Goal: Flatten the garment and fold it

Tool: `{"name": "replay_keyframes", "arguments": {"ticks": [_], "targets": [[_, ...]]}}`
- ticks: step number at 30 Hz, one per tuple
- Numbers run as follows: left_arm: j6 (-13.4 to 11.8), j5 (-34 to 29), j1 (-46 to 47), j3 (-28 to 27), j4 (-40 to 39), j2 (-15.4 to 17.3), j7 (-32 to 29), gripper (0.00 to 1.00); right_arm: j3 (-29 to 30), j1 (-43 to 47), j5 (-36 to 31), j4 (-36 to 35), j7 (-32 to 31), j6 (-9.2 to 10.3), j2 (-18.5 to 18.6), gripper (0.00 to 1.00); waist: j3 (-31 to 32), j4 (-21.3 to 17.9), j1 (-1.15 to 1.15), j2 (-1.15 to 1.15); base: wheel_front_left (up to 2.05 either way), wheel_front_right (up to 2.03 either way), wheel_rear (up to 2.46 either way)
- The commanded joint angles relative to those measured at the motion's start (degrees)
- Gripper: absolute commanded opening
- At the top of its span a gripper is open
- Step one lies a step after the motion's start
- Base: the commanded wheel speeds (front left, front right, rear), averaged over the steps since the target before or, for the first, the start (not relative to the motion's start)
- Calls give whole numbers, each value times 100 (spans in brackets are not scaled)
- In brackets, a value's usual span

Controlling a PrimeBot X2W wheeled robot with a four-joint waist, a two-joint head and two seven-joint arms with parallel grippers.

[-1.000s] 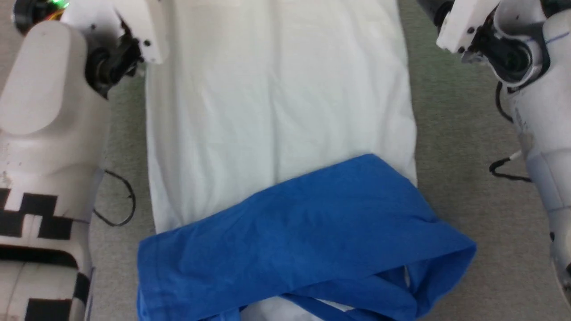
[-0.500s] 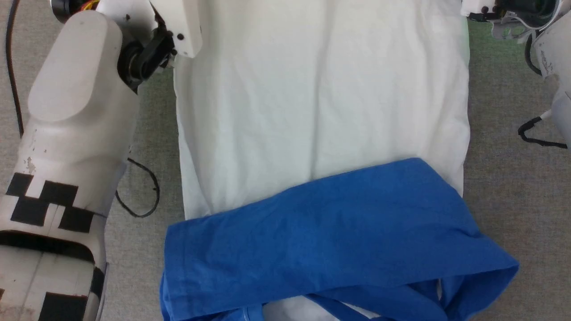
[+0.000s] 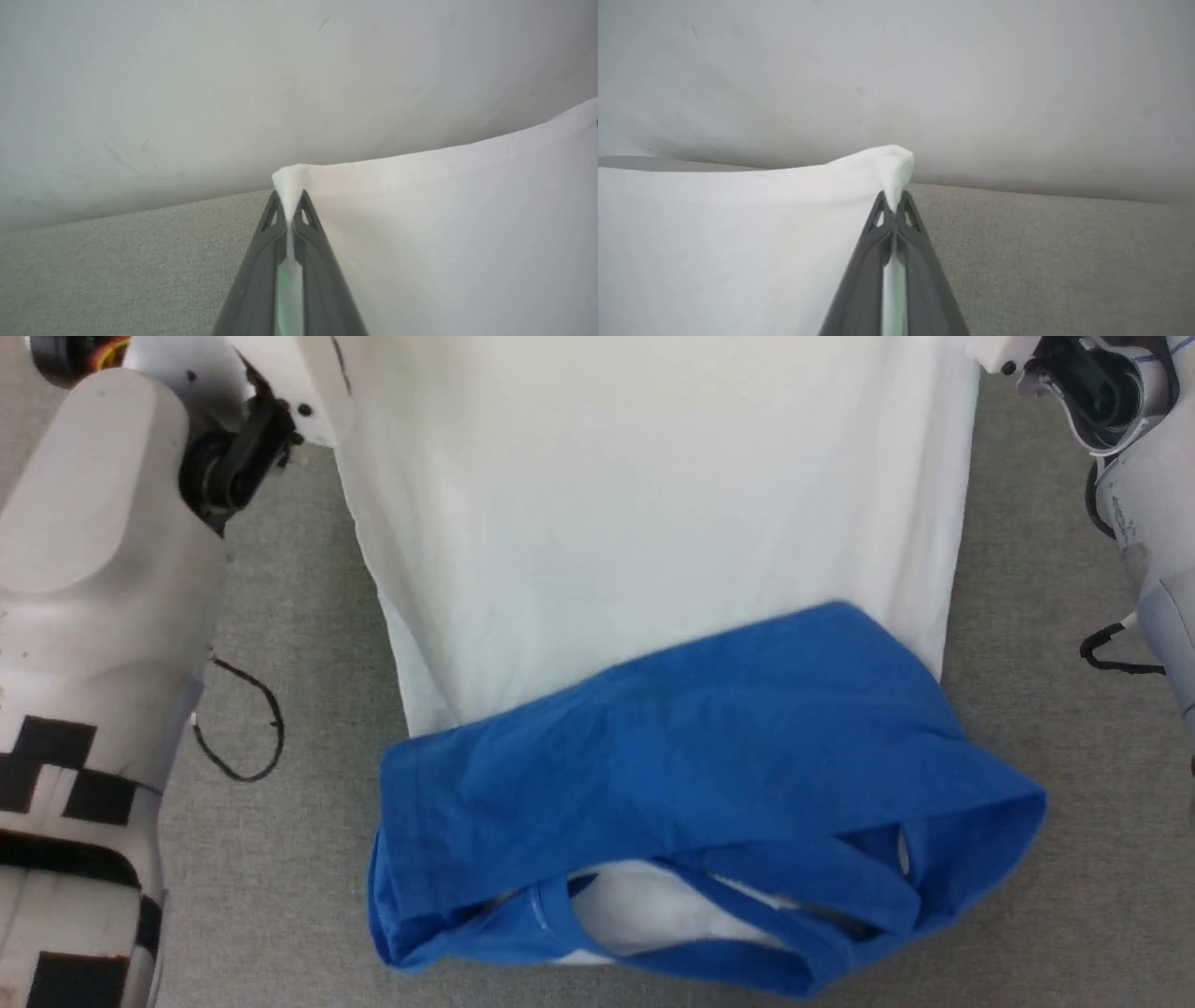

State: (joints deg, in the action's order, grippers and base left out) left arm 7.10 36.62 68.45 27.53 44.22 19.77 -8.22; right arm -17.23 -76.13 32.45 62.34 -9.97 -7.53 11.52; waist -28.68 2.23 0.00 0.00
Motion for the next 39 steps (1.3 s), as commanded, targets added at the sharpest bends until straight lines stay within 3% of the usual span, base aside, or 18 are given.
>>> {"name": "replay_keyframes", "arguments": {"ticks": [1, 5, 10, 16, 20, 26, 36, 38, 39], "targets": [[38, 63, -26, 15, -11, 67, 94, 0, -28, 105, 46, -97, 115, 4, 35, 0, 438, -118, 0, 0, 0, 0, 0], [38, 278, -477, 70, -330, 338, 494, 0, -419, 658, 53, -642, 677, 4, 147, 0, 860, -247, 0, 0, 0, 0, 0], [25, 682, -1737, -187, -1093, 710, 1007, 0, -830, 1972, 261, -1566, 1161, 4, 370, 0, 1351, -391, 0, 0, 0, 0, 0], [-631, 922, -3699, -398, -2608, 1092, 1176, 0, -959, 3767, 502, -2816, 1116, 4, 748, 0, 1762, -445, 0, 0, 0, 0, 0], [-1182, 1074, -4980, -471, -3562, 1257, 1110, 0, -790, 4814, 549, -3589, 889, 4, 868, 0, 1876, -504, 0, 0, 0, 0, 0], [-1768, 1305, -6390, -456, -4462, 1266, 1025, 0, -163, 6162, 427, -4506, 510, 4, 753, 0, 2010, -538, 0, 0, 0, 0, 0], [-2163, 1603, -7584, -304, -4626, 1165, 872, 0, 877, 7877, -40, -5338, -125, 4, 51, 0, 2202, -513, 0, 0, 0, 0, 0], [-2151, 1640, -7672, -267, -4481, 1098, 901, 0, 1019, 8101, -194, -5430, -166, 4, -74, 13, 2218, -492, 0, 0, 0, 0, 0], [-2136, 1674, -7699, -260, -4389, 1046, 929, 0, 1082, 8205, -226, -5459, -196, 4, -158, 31, 2226, -483, 0, 0, 0, 0, 0]]}}
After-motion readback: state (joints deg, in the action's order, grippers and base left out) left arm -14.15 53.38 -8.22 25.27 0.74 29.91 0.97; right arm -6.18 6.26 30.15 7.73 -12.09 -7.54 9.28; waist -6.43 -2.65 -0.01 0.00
